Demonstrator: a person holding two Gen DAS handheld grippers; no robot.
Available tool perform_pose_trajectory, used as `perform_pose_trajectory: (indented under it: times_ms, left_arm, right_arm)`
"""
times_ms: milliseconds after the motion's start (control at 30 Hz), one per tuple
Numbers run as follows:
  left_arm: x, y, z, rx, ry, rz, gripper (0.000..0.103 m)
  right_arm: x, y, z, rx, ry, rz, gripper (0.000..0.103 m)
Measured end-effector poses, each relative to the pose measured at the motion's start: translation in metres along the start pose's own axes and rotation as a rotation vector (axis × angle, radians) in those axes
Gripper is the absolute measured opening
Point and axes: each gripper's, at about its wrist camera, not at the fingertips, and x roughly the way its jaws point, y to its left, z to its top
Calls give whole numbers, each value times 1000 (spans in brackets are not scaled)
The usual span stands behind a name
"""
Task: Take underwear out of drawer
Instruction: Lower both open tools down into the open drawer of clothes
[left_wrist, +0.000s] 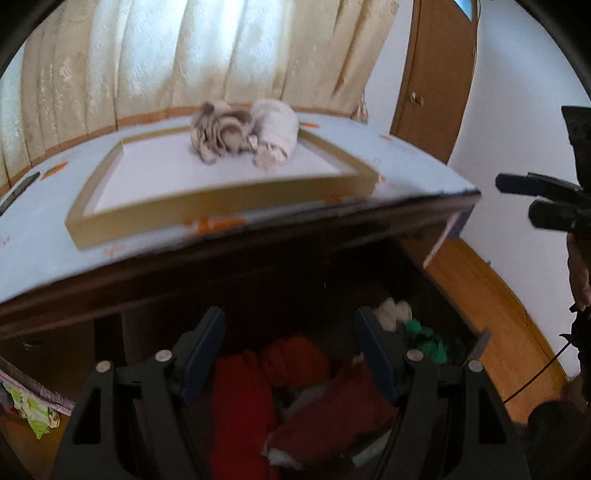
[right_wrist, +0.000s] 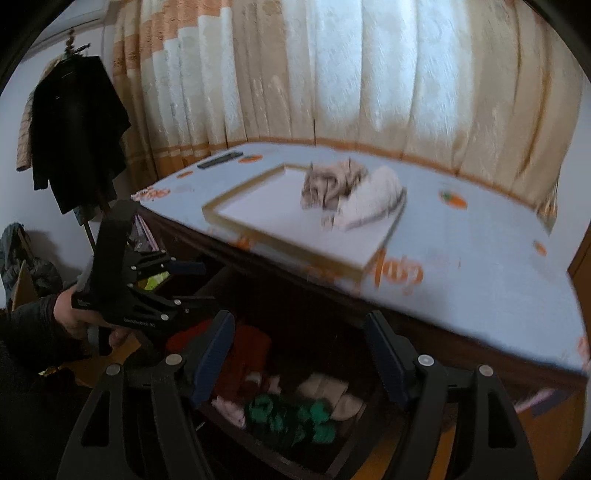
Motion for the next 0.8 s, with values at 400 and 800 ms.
perform_pose_trajectory:
  times_ms: [400,800]
  left_arm:
    - [18,0,-32,35,138,-17,73]
    - [30,-6,-41,39,184,-43,73]
  right_arm:
    - [73,-4,-80,117,236,46,75]
    - [99,14,-94,9,340,37,64]
